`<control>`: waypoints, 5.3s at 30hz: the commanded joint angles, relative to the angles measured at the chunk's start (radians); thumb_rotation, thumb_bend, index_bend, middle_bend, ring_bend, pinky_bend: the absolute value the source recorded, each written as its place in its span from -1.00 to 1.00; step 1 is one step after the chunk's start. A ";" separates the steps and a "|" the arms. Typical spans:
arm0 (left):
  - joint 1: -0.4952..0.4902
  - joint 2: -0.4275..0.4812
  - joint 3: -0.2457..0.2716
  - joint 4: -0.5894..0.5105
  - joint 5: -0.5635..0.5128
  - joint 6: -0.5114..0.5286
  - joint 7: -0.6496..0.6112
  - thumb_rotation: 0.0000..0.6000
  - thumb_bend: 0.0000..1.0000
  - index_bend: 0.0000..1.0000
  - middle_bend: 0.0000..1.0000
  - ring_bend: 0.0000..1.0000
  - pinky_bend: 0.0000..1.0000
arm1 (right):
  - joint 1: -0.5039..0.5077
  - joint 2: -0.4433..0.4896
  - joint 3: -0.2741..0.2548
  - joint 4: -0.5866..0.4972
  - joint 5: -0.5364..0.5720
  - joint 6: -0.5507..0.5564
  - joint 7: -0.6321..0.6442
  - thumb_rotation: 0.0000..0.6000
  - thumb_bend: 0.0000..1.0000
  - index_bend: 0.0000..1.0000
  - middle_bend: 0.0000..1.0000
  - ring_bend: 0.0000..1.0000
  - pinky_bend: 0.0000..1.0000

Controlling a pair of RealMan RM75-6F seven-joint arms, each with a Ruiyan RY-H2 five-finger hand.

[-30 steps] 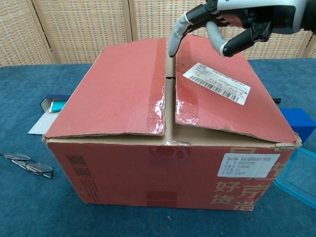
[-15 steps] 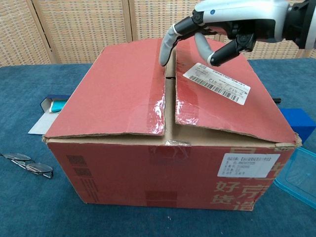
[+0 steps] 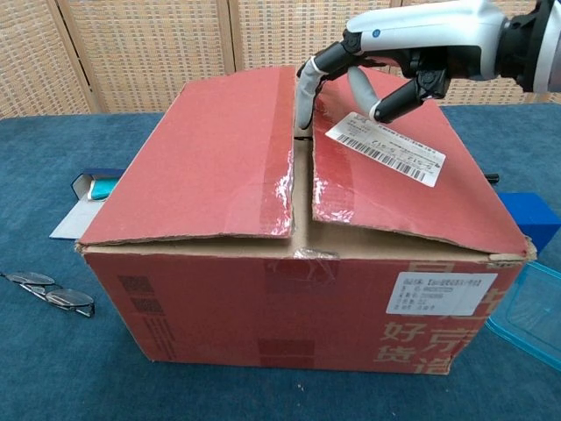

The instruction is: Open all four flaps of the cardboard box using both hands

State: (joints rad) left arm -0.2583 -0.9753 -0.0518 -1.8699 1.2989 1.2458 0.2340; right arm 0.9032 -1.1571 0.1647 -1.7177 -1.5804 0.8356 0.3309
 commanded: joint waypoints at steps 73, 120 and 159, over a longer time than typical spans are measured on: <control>-0.010 0.008 0.001 -0.007 0.027 0.008 -0.014 0.71 -0.23 -0.64 -1.00 -1.00 -1.00 | -0.140 0.482 0.044 -0.120 0.059 0.070 -0.027 1.00 1.00 -0.21 -0.09 -0.83 -1.00; -0.265 0.150 -0.063 0.005 0.315 -0.218 -0.362 0.72 -1.00 -0.64 -1.00 -1.00 -1.00 | -0.460 0.271 -0.041 -0.080 0.199 0.401 -0.408 1.00 -0.12 -0.91 -1.00 -1.00 -1.00; -0.887 -0.064 -0.132 0.144 0.366 -0.695 -0.751 -0.46 0.54 -0.59 -0.99 -1.00 -1.00 | -0.586 0.265 -0.051 -0.079 0.179 0.494 -0.424 1.00 -0.03 -0.94 -1.00 -1.00 -1.00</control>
State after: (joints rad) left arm -1.1390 -1.0334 -0.1830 -1.7303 1.6712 0.5566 -0.5197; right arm 0.3177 -0.8922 0.1137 -1.7970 -1.4010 1.3291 -0.0937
